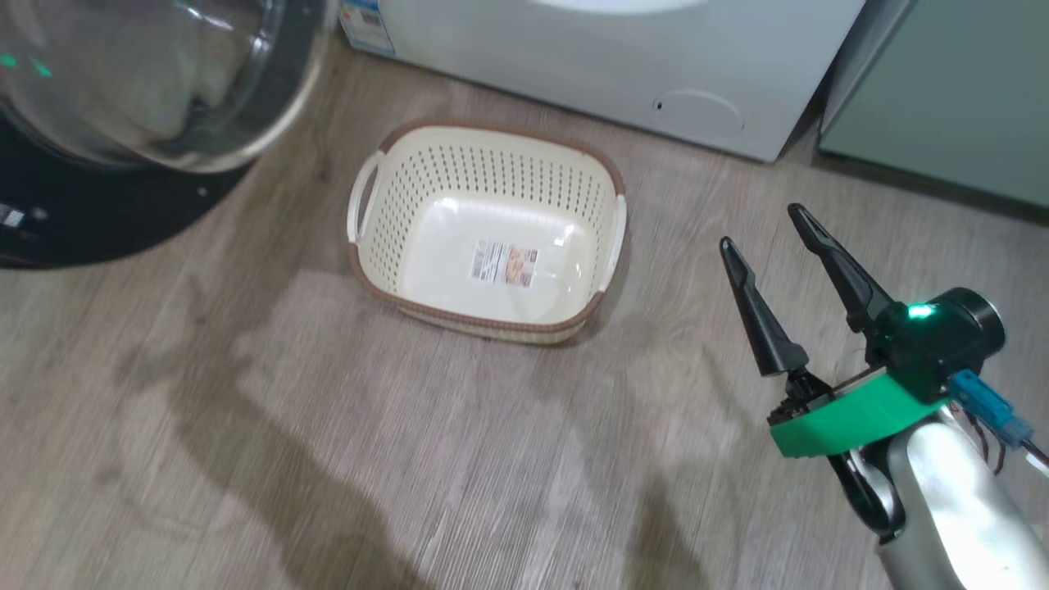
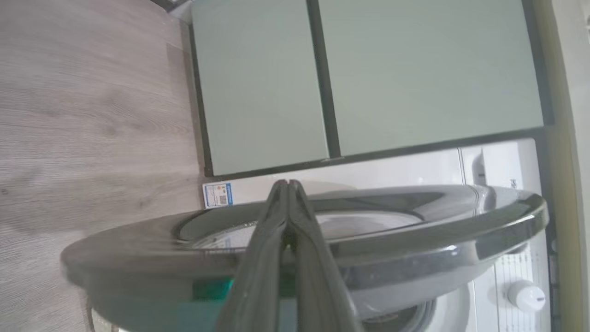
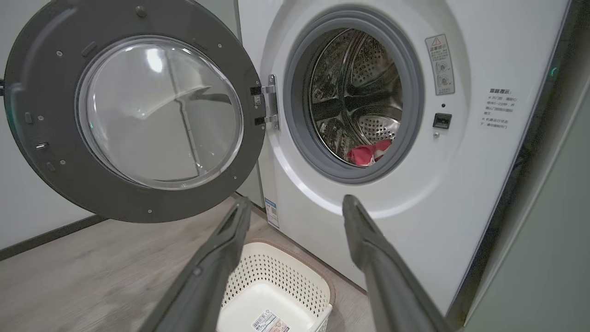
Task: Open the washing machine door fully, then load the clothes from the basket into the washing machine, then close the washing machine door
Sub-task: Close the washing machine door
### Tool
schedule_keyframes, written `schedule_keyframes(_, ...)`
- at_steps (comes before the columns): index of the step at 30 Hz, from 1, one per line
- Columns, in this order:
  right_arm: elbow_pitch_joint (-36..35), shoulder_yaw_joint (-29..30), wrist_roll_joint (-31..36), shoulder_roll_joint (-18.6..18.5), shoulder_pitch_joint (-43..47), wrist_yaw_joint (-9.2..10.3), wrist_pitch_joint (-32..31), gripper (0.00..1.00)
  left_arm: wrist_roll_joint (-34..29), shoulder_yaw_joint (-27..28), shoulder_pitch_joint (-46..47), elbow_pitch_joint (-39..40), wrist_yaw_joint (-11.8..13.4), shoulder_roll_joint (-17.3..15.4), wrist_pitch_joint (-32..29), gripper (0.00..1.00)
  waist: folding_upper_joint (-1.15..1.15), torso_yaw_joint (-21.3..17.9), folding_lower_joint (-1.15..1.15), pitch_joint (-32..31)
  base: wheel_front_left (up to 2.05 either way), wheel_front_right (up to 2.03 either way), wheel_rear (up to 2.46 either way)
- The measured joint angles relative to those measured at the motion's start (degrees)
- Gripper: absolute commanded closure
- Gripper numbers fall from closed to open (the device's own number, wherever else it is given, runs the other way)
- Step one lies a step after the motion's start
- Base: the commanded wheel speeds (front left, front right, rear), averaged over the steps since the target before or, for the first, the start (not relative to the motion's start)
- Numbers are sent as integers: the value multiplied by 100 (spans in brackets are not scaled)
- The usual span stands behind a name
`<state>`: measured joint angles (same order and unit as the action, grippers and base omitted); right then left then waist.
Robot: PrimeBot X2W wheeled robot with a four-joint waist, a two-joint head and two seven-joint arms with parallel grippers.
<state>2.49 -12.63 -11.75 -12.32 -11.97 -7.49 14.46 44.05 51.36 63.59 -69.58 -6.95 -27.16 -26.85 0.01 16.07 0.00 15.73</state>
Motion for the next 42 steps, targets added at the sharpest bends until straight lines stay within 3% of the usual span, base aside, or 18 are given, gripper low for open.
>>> schedule_keyframes(13, 126, 26, -1, 314, 355, 0, 0, 0, 890, -957, -1213, 1594, -2, 864, -1820, 100, 0, -14, 0, -617, 0, 0, 0)
schedule_keyframes(22, 134, 62, -1, 357, 583, 0, 0, 0, 1529, -1485, -1843, 2697, -2, 1360, -2566, 100, 0, -92, 0, -893, 0, 0, 0)
schedule_keyframes(42, 119, 144, 0, 487, 577, 0, 0, 0, 2065, -2315, -2603, 3672, -44, 2428, -3064, 100, 0, -788, 0, -790, 0, 0, 0)
